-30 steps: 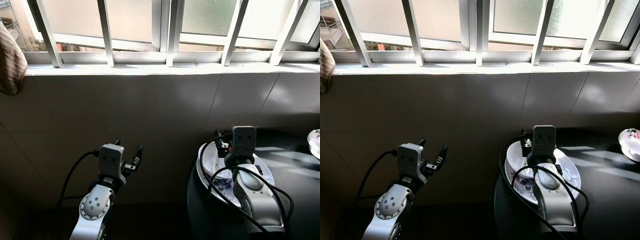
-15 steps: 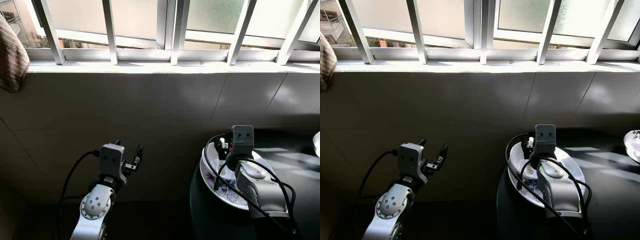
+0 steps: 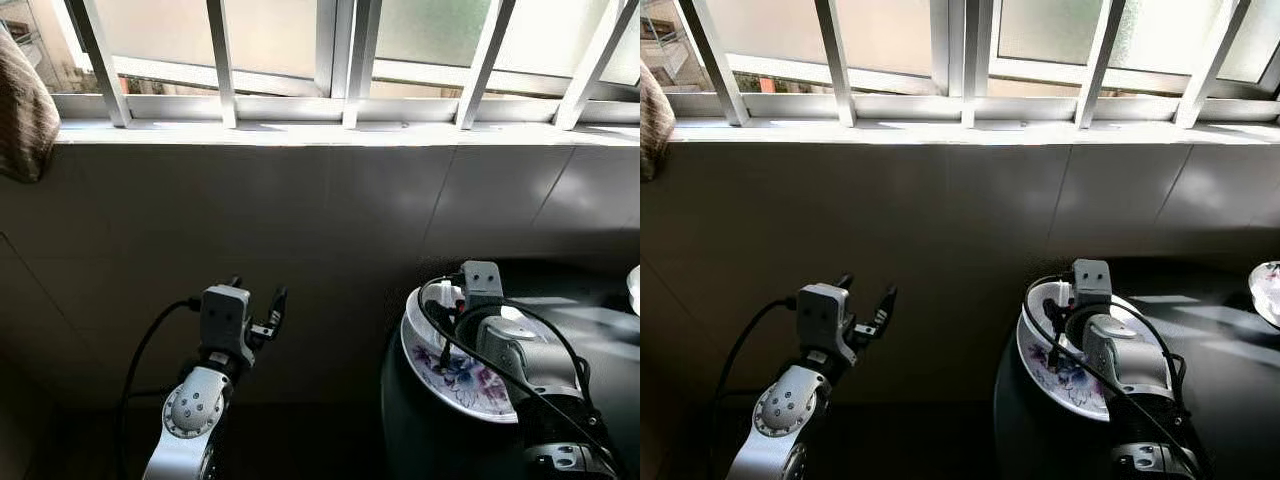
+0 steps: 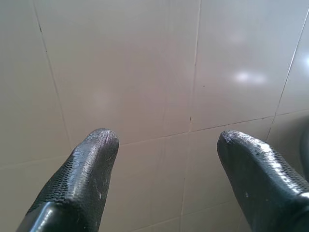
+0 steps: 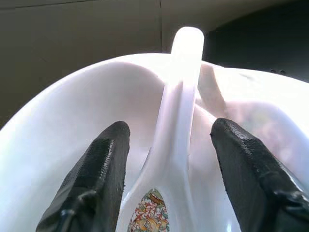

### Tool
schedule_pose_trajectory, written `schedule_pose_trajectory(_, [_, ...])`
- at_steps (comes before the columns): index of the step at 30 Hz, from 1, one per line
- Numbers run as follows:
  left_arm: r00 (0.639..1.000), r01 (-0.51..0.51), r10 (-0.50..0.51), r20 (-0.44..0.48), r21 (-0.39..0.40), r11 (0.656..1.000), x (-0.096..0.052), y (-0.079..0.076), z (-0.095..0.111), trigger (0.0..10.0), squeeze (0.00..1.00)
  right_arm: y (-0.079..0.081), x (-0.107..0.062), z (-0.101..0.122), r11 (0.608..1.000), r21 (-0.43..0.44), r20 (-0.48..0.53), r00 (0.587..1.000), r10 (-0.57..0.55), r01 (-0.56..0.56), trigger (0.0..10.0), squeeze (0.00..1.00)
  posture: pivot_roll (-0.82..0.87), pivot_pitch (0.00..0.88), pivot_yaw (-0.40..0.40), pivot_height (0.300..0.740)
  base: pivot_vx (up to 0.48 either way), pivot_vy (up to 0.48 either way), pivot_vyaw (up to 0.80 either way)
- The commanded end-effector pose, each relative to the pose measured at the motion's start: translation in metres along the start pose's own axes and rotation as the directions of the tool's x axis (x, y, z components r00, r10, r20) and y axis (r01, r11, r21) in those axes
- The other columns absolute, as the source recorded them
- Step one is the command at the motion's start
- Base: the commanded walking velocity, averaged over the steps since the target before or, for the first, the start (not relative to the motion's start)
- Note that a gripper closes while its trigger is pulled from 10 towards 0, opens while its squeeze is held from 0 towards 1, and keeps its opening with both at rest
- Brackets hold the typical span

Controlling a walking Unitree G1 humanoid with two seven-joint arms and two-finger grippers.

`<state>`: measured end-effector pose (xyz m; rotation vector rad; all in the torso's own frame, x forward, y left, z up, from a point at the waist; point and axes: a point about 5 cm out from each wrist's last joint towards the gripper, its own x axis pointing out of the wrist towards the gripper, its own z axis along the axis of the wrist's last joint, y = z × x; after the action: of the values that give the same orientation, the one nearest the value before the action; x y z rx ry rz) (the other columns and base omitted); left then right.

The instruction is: Kitchen organization

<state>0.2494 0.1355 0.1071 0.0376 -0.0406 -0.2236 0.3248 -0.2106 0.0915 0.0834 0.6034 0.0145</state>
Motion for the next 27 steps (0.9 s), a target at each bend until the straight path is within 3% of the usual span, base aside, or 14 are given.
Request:
schedule_pose_trajectory(1, [1.0,-0.003,0.003,0.0,0.007,1.0,0.001,0.0,0.0,10.0,0.0,-0.005,0.002,-0.002,1.0,-0.001,-0.044,0.999,-0.01,0.01,10.0,0.0,0.01,0.0,-0.059,0.74,0.0,0.0,0.0])
schedule_pose_trajectory(2, [1.0,-0.004,0.004,-0.001,0.008,1.0,0.001,0.0,0.0,10.0,0.0,-0.006,0.003,-0.003,1.0,-0.003,-0.047,0.999,-0.013,0.013,10.0,0.0,0.01,0.0,-0.061,0.74,0.0,0.0,0.0])
schedule_pose_trajectory(3, [1.0,-0.006,0.006,-0.001,0.009,1.0,0.001,0.0,0.0,10.0,0.0,-0.005,0.003,-0.005,1.0,0.005,-0.062,0.998,0.001,0.0,2.5,0.0,0.02,0.0,-0.061,0.74,0.0,0.0,0.0])
schedule_pose_trajectory(4, [1.0,-0.008,0.008,0.0,0.008,1.0,0.001,0.001,0.0,10.0,0.0,-0.004,0.004,-0.007,1.0,0.017,-0.073,0.997,0.005,-0.003,0.1,0.0,0.02,0.0,-0.062,0.74,0.0,0.0,0.0])
schedule_pose_trajectory(5, [1.0,-0.009,0.009,0.0,0.008,1.0,0.001,0.001,0.0,10.0,0.0,-0.003,0.004,-0.008,1.0,0.019,-0.078,0.997,0.006,-0.005,2.2,0.0,0.02,0.0,-0.062,0.74,0.0,0.0,0.0])
schedule_pose_trajectory(6, [1.0,-0.01,0.01,0.0,0.008,1.0,0.001,0.001,0.0,10.0,0.0,-0.003,0.004,-0.009,1.0,0.019,-0.08,0.997,0.006,-0.005,2.2,0.0,0.02,0.0,-0.062,0.74,0.0,0.0,0.0])
schedule_pose_trajectory(7, [1.0,-0.011,0.011,0.0,0.01,1.0,0.001,0.001,0.0,10.0,0.0,-0.001,0.005,-0.009,1.0,0.025,-0.083,0.996,0.02,-0.018,0.7,0.0,0.02,0.0,-0.062,0.74,0.0,0.0,0.0])
schedule_pose_trajectory(8, [1.0,-0.012,0.012,0.0,0.011,1.0,0.001,0.001,0.0,10.0,0.0,0.0,0.005,-0.01,0.999,0.031,-0.084,0.996,0.03,-0.028,0.7,0.0,0.02,0.0,-0.062,0.74,0.0,0.0,0.0])
schedule_pose_trajectory(9, [1.0,-0.012,0.012,0.0,0.011,1.0,0.001,0.001,0.0,10.0,0.0,0.002,0.005,-0.01,0.999,0.036,-0.085,0.996,0.038,-0.035,0.0,0.0,0.02,0.0,-0.062,0.74,0.0,0.0,0.0])
schedule_pose_trajectory(15, [1.0,-0.01,0.01,-0.006,0.011,1.0,0.001,0.0,-0.001,10.0,0.0,0.014,-0.001,0.007,0.994,0.045,0.018,0.994,0.103,-0.104,0.0,0.0,0.01,0.0,-0.059,0.74,0.0,0.0,0.0])
schedule_pose_trajectory(27, [1.0,-0.013,0.013,-0.009,0.005,1.0,0.001,-0.001,-0.002,10.0,0.0,0.018,-0.016,0.023,0.999,-0.019,0.129,0.991,0.036,-0.034,0.0,0.0,0.0,0.0,-0.062,0.74,0.0,0.0,0.0])
